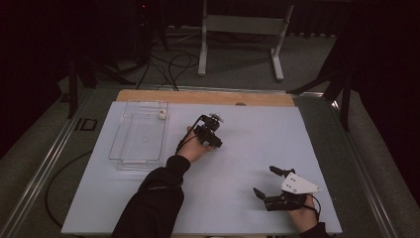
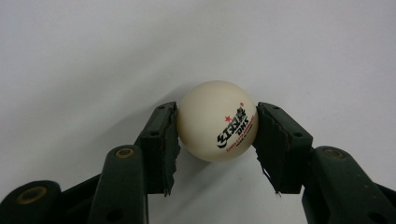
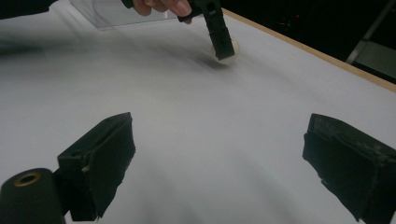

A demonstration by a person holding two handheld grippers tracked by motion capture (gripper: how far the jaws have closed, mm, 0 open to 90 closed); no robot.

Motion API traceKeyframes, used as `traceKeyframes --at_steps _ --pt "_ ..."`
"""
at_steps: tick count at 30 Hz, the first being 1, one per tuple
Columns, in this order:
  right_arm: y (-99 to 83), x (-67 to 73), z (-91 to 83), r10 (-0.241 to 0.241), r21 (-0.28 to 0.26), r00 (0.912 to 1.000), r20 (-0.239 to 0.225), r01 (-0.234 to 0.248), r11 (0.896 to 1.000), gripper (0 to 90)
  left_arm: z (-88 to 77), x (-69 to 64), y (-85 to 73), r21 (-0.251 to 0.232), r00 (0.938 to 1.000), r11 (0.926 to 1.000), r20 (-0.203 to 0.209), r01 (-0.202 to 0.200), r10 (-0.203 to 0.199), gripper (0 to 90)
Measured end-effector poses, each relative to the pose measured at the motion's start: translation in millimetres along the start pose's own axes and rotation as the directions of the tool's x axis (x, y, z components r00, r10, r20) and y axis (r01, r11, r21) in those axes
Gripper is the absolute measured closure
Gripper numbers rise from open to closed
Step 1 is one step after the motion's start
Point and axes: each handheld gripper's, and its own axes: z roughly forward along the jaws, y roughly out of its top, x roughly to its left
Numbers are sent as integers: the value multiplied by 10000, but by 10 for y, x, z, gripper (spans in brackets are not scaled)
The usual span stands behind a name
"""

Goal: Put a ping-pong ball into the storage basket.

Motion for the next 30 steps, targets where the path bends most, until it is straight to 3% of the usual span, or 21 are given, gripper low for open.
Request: traceKeyframes --at_steps 2,10,11,16,30 --pt "0 -2 0 -11 -2 10000 1 11 10000 90 -52 -29 2 54 9995 9995 87 -303 302 517" --pt "3 1 -1 13 3 10000 14 -13 10000 90 -149 -84 -2 227 9970 9970 277 -734 728 517" --pt "3 2 -3 10 -8 10000 15 -10 10000 90 -192 -102 -20 354 9950 9948 326 -960 949 518" --pt "1 1 3 -6 -11 10000 26 6 10000 90 -256 -127 -56 479 9903 9898 432 -1338 1318 518" --pt "-4 -1 8 4 21 10000 63 -5 10000 90 -417 -106 -161 596 9825 9821 643 -1788 1749 518"
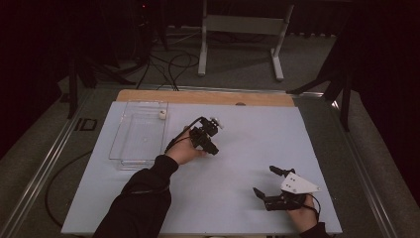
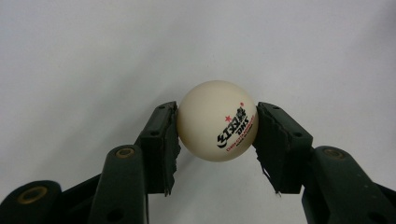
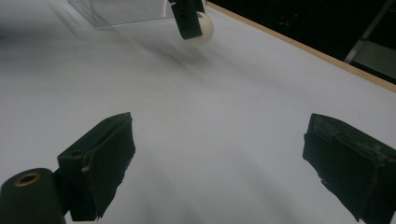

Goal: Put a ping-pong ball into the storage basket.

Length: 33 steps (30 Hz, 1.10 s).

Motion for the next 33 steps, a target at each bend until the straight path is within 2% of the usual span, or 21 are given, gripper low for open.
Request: traceKeyframes --at_steps 4,13,21,26,30,33 --pt "-4 0 3 6 18 10000 -34 -6 10000 90 -53 9 -31 65 10000 10000 29 -53 53 518" --pt "-5 1 4 9 50 10000 -49 -9 10000 90 -170 -30 -89 303 9977 9974 165 -661 656 518" --pt "-2 10 11 -2 39 10000 -49 2 10000 90 -236 -33 -162 435 9957 9953 369 -861 846 519" --pt "-3 7 9 7 58 10000 -48 -6 10000 90 -272 -45 -206 611 9923 9912 460 -1177 1150 519" --pt "-1 8 9 -2 44 10000 -45 2 10000 90 -327 -49 -249 559 9887 9879 466 -1448 1422 518" --pt "1 9 6 16 34 10000 -28 -16 10000 90 -373 -32 -286 504 9898 9894 492 -1363 1338 518"
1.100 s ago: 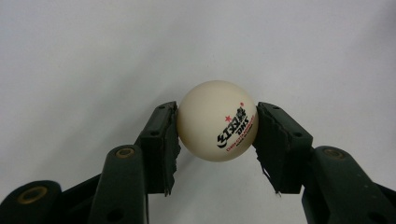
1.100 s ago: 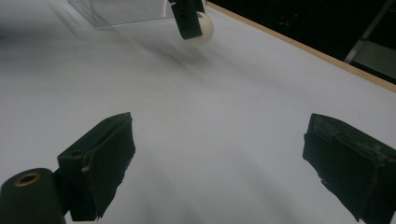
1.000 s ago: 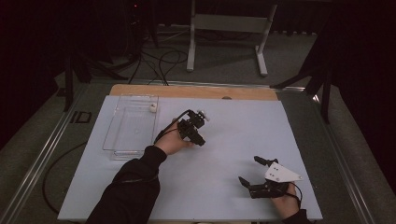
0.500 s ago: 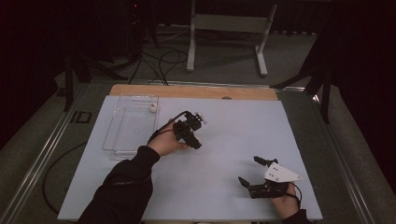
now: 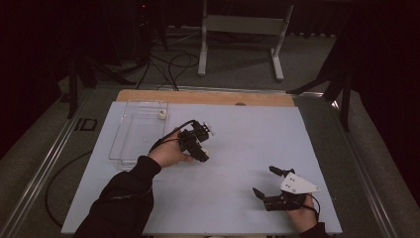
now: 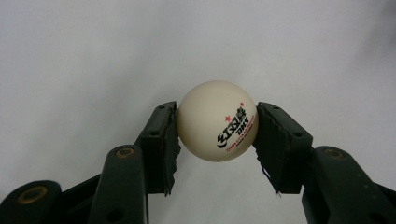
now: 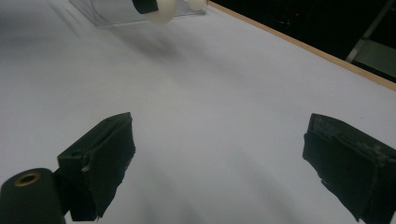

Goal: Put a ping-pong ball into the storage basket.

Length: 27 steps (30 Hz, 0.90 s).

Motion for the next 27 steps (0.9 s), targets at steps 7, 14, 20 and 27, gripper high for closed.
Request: traceKeyframes --at_steps 7,14,20,27 --pt "2 0 1 -3 -10 10000 13 3 10000 90 -78 3 -78 191 9995 9995 140 -269 267 518" --pt "4 -3 -6 21 -10 10000 13 -21 10000 90 -112 -11 -118 364 9988 9983 210 -458 450 518" --pt "9 -3 -8 -18 -46 10000 17 18 10000 90 -201 -44 -133 421 9967 9963 353 -751 737 518" --pt "7 -7 -13 -21 -59 10000 47 21 10000 90 -282 -27 -194 317 9950 9955 467 -897 882 518"
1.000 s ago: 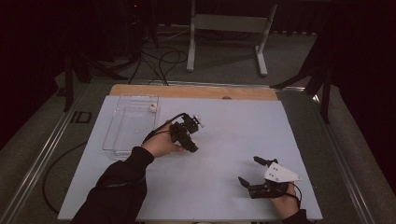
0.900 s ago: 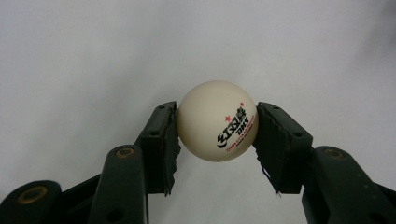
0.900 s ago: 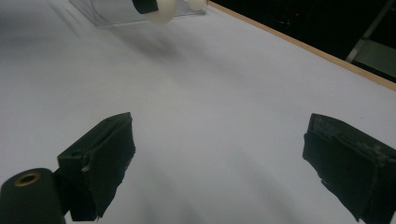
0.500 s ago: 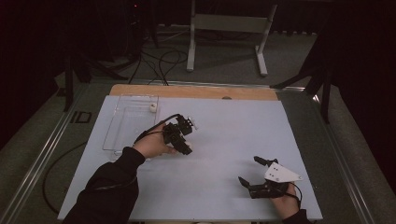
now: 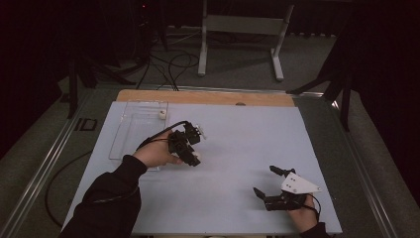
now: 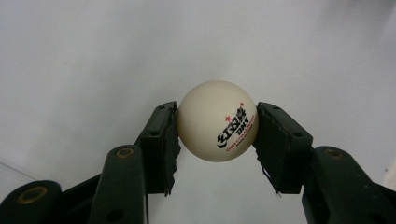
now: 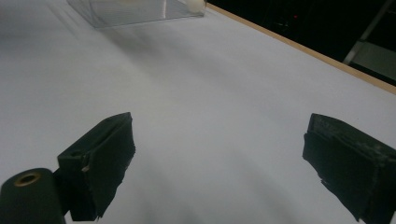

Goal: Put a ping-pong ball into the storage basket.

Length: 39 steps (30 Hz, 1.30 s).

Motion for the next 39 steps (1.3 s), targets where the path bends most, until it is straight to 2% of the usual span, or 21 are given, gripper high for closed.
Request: traceKeyframes --at_steps 13,18,22,23,29,39 --pt "3 7 3 -18 21 10000 12 18 10000 90 -155 3 -92 -62 9996 9996 21 -293 293 518" --pt "4 7 4 -24 24 10000 4 24 10000 90 -226 -1 -103 -86 9996 9996 29 -279 279 518" --pt "3 6 5 -27 21 10000 0 27 10000 90 -275 10 -104 -101 9998 9998 -97 -166 165 518" --pt "1 6 8 -46 20 10000 5 46 10000 90 -340 15 -116 -156 9996 9997 -185 -195 192 518" --pt "0 5 11 -43 27 10000 2 43 10000 90 -423 21 -130 -167 9991 9995 -324 -285 280 518" --pt "1 10 17 -48 36 10000 -27 49 10000 90 -566 46 -129 -445 9985 9985 -466 -319 298 518"
